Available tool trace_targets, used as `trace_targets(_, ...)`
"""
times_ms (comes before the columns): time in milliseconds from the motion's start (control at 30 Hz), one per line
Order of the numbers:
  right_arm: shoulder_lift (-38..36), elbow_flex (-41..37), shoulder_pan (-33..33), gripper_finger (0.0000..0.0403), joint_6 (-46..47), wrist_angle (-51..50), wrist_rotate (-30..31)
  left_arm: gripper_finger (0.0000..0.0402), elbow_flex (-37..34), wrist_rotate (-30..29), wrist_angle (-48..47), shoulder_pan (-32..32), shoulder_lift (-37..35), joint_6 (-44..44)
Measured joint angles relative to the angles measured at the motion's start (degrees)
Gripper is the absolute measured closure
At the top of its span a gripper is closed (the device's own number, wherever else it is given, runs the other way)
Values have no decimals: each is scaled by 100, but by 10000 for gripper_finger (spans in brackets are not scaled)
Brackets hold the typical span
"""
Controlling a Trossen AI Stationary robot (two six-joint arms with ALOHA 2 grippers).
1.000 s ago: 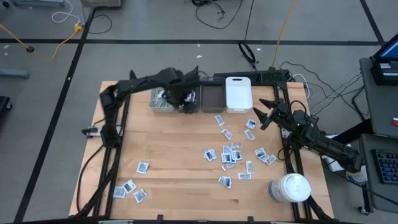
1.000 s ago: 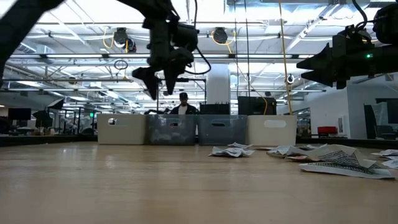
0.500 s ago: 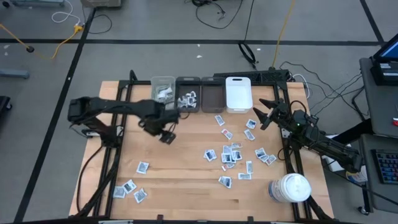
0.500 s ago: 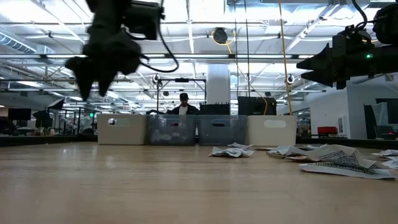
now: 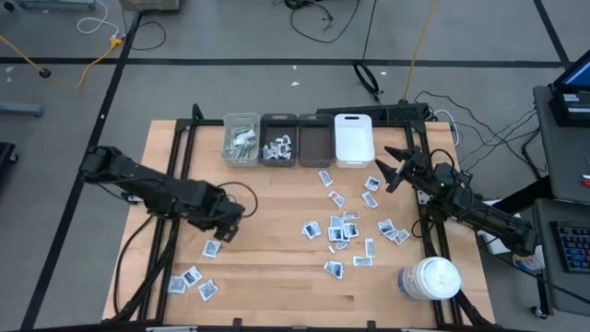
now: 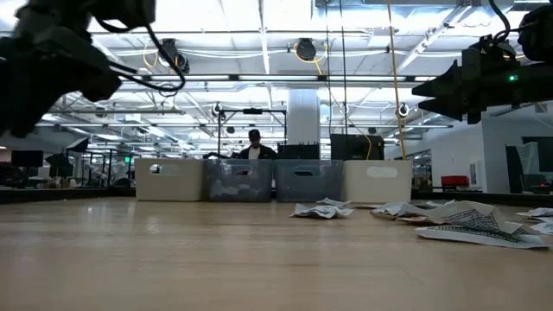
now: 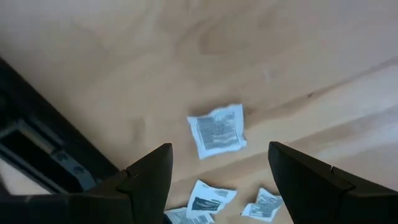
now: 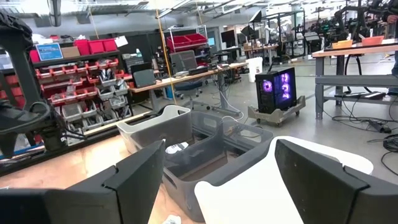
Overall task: Pick & Place First Aid Supplies
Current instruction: Put the towelette pack into the left black bin
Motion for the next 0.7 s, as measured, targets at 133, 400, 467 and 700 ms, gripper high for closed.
trace_targets(133,2,2,2,105,0,0,1,131,-83,50,158,-320,-18,-353)
trace_targets(400,0,0,2,105,0,-1,-1,131,-572,194,1269,-646,236,-777)
trace_targets(467,1,1,1,105,0,1,0,131,-653,212,1402,-722,380,-838)
trace_targets(700,1,1,0,105,0,-1,1,131,-912,138,1914,-938,804,-1077)
